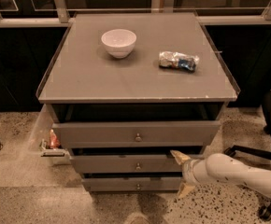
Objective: Open middle drawer
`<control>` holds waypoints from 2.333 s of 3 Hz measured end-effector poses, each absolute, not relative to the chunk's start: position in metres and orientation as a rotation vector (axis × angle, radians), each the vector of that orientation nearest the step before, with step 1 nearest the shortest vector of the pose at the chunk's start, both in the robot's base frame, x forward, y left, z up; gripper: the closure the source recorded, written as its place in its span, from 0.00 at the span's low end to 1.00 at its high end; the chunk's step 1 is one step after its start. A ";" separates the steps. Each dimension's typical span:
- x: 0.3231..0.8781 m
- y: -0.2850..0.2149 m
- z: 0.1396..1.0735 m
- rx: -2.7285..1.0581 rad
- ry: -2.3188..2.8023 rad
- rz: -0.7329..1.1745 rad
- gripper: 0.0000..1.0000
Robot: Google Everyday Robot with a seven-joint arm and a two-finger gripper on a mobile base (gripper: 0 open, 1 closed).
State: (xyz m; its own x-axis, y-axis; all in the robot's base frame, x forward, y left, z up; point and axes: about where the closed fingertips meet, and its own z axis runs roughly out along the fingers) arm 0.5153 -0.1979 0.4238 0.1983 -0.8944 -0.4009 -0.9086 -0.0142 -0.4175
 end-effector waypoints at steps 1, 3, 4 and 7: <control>0.546 -0.183 0.416 -1.879 1.628 -0.001 0.00; 0.585 -0.195 0.396 -1.831 1.657 -0.056 0.00; 0.590 -0.206 0.384 -1.829 1.693 -0.057 0.00; 0.590 -0.205 0.389 -1.832 1.689 -0.055 0.65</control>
Offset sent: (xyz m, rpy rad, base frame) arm 0.0889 0.0061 -0.0232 0.0019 -0.1177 -0.0330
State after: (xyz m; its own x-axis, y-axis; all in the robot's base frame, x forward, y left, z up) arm 0.5901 -0.2051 0.3886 0.1743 -0.9081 -0.3807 -0.8815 0.0284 -0.4714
